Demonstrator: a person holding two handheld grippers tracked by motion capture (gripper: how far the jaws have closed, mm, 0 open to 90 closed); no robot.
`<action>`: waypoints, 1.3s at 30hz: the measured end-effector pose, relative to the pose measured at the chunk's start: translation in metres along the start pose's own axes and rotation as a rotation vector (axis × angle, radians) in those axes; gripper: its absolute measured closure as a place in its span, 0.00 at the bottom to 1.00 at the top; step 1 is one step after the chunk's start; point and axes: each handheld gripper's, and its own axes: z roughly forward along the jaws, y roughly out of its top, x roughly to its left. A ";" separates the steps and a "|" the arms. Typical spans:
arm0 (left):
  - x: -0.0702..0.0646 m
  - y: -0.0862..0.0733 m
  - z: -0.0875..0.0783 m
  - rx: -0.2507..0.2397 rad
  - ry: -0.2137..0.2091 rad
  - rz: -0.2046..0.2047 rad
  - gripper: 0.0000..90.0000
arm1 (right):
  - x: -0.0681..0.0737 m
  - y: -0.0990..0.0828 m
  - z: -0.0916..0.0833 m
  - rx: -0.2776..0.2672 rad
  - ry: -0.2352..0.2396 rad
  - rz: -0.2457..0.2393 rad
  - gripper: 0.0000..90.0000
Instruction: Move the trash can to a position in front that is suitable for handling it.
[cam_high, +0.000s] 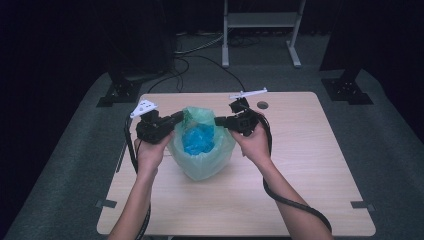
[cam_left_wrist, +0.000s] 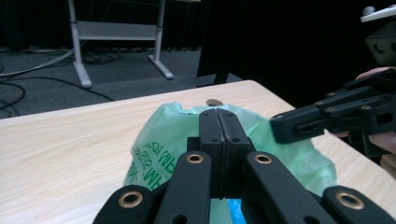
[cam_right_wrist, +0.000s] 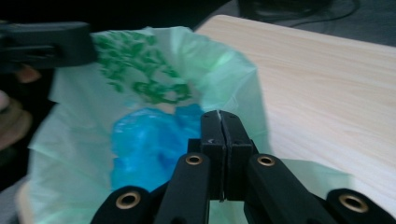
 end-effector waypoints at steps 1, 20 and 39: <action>-0.001 0.001 0.001 -0.001 -0.010 -0.004 1.00 | 0.001 0.001 0.001 -0.001 0.018 0.003 1.00; -0.016 0.004 0.034 0.051 -0.125 -0.051 1.00 | 0.017 -0.004 0.013 0.015 0.306 0.036 1.00; -0.013 0.002 0.037 0.051 -0.142 -0.083 1.00 | 0.022 -0.006 0.026 0.025 0.346 0.059 0.68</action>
